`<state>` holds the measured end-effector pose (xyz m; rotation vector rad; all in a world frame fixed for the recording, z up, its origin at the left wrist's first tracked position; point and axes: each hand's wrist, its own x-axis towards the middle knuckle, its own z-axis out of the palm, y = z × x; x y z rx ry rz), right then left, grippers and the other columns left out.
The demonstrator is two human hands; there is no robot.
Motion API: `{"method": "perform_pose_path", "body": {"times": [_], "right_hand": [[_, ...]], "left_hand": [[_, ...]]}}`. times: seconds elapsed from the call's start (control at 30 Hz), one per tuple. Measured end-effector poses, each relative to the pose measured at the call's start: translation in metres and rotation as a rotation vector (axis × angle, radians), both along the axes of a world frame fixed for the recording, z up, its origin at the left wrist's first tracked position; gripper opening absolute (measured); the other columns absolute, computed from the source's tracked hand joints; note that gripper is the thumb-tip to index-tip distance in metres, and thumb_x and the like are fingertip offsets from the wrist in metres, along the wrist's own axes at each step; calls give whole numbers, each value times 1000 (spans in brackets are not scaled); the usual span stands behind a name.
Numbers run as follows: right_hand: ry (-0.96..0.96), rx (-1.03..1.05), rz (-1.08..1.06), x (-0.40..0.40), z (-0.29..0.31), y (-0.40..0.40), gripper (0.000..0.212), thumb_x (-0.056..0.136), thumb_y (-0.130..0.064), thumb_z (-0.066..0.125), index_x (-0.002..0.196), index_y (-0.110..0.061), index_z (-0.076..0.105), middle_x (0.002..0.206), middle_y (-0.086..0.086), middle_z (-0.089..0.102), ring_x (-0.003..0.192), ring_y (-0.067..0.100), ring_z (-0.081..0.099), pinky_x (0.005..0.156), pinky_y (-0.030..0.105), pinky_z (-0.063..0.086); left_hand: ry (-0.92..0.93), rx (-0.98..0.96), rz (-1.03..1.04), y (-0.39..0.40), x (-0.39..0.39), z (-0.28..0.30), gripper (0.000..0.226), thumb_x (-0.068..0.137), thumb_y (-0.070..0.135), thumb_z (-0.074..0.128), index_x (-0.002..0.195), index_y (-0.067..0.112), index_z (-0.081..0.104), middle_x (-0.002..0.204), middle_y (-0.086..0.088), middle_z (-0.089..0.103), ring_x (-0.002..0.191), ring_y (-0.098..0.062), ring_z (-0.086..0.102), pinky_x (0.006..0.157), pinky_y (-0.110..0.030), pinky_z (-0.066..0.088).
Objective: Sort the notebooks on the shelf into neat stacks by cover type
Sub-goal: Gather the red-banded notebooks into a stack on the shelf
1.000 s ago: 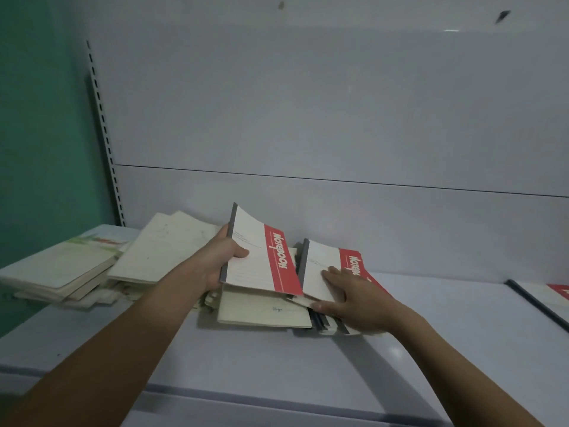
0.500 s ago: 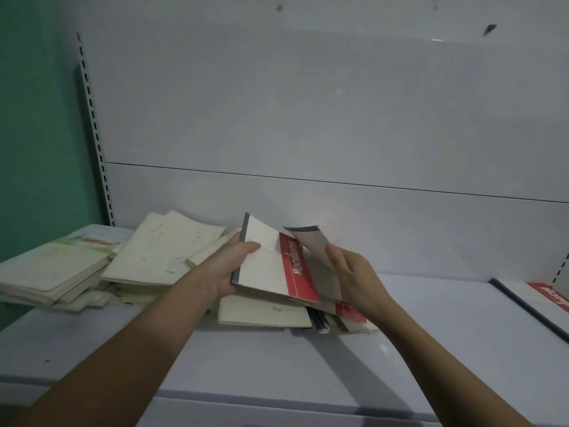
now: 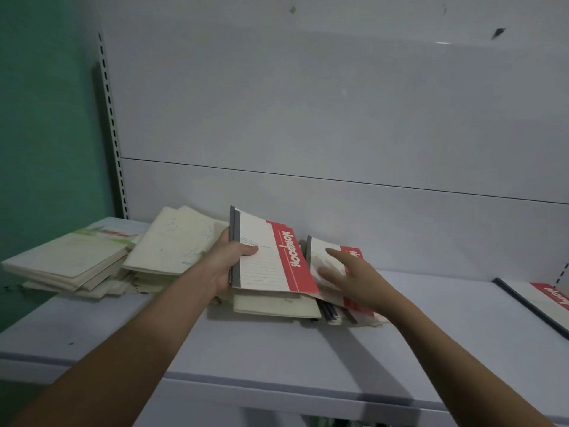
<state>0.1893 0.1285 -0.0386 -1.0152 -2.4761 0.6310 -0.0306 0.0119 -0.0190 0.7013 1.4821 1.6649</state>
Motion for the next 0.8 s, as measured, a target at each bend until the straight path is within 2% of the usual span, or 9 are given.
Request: {"method": "perform_pose_path", "body": {"times": [0.17, 0.27, 0.33, 0.4, 0.47, 0.57, 0.63, 0.7, 0.8], "right_hand": [[-156, 6, 9, 9, -6, -9, 45, 94, -52, 51, 123, -18, 54, 116, 1, 63, 97, 18, 59, 84, 34, 47], [-258, 145, 15, 8, -4, -11, 38, 100, -41, 44, 126, -16, 54, 117, 7, 62, 96, 25, 60, 82, 39, 50], [-137, 85, -1, 6, -4, -8, 36, 102, -41, 38, 106, -17, 64, 100, 6, 65, 80, 22, 59, 73, 36, 48], [134, -25, -89, 4, 1, -14, 46, 102, -43, 34, 70, -21, 57, 71, 6, 50, 62, 20, 44, 60, 33, 35], [330, -27, -148, 0, 3, -25, 51, 101, -46, 32, 68, -12, 51, 65, 4, 46, 58, 19, 41, 57, 32, 31], [391, 38, -72, -9, 2, -59, 38, 101, -48, 32, 89, -30, 63, 78, -6, 63, 68, 8, 57, 59, 24, 41], [273, 94, 22, -13, -3, -84, 32, 100, -49, 34, 115, -41, 61, 102, -14, 66, 83, 1, 60, 67, 15, 44], [138, 219, 115, -15, -12, -98, 43, 99, -49, 34, 137, -36, 50, 129, -20, 53, 107, -2, 53, 85, 7, 39], [59, 307, 193, -11, -21, -108, 51, 96, -55, 35, 143, -35, 43, 150, -12, 40, 135, 5, 37, 106, 19, 30]], "left_hand": [[-10, 23, 24, -11, -9, -6, 49, 91, -7, 58, 132, 17, 47, 110, -10, 68, 90, -26, 69, 57, -35, 59], [-17, 17, 17, -17, -9, -9, 48, 91, -6, 58, 132, 16, 47, 109, -10, 69, 88, -25, 69, 54, -33, 58], [-24, 12, 6, -21, -9, -10, 49, 91, -5, 59, 133, 16, 47, 109, -9, 69, 88, -25, 69, 52, -32, 57], [-37, 25, -5, -24, -8, -12, 50, 90, -5, 59, 133, 18, 47, 108, -8, 69, 89, -25, 69, 53, -32, 57], [-47, 35, -18, -26, -6, -13, 49, 91, -4, 59, 133, 19, 47, 108, -8, 69, 90, -25, 69, 55, -34, 58], [-38, 59, -21, -25, 5, -18, 43, 94, -3, 56, 131, 17, 48, 111, -10, 68, 93, -26, 67, 62, -36, 56], [-42, 79, -11, -22, 16, -20, 35, 98, 4, 51, 130, 17, 47, 116, -12, 65, 96, -28, 65, 69, -37, 55], [-85, 92, -23, -20, 27, -20, 26, 101, 19, 49, 127, 20, 50, 114, -12, 67, 97, -29, 67, 72, -39, 57], [-129, 112, -73, -21, 39, -21, 25, 96, 19, 58, 121, 20, 54, 107, -12, 71, 87, -27, 71, 66, -39, 59]]}}
